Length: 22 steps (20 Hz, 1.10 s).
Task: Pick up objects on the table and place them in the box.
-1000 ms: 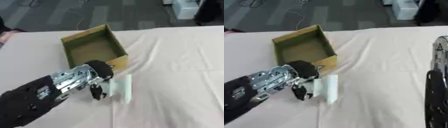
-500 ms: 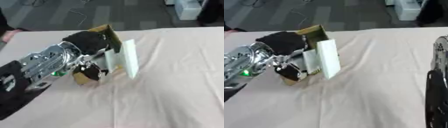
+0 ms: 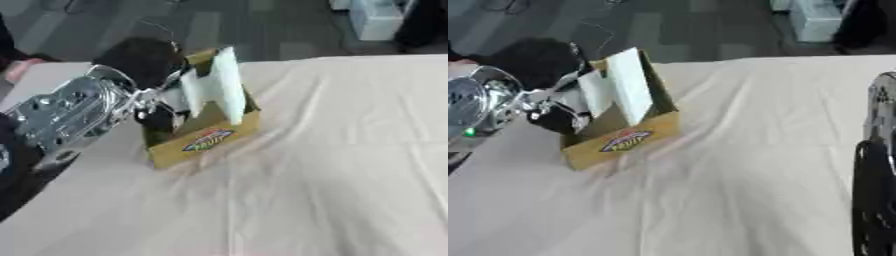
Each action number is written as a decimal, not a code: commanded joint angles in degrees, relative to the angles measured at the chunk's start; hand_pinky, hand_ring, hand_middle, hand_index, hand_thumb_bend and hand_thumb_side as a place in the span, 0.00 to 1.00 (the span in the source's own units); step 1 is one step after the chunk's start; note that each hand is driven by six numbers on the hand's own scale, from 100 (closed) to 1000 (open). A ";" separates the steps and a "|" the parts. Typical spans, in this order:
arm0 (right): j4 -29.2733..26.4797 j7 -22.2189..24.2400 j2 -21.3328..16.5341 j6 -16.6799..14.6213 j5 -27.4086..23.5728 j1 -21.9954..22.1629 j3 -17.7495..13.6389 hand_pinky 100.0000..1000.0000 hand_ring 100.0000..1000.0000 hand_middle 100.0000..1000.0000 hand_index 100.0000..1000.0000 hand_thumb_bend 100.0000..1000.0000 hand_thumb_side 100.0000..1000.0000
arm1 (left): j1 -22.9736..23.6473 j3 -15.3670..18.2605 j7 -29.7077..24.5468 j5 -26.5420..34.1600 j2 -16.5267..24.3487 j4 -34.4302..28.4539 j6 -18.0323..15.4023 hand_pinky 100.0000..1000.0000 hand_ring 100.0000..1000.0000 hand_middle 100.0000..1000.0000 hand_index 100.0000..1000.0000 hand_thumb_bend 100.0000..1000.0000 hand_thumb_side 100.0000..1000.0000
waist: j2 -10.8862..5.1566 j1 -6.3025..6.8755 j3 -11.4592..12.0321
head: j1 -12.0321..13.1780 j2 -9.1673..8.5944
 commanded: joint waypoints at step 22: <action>-0.75 -0.45 -0.54 -0.24 0.23 -1.12 -0.18 0.65 0.53 0.53 0.68 0.00 0.91 | -1.54 2.38 -7.04 -13.74 -3.86 18.42 -4.95 0.39 0.69 0.72 0.77 0.09 0.73 | -0.25 -0.30 -0.36 | 0.16 -0.03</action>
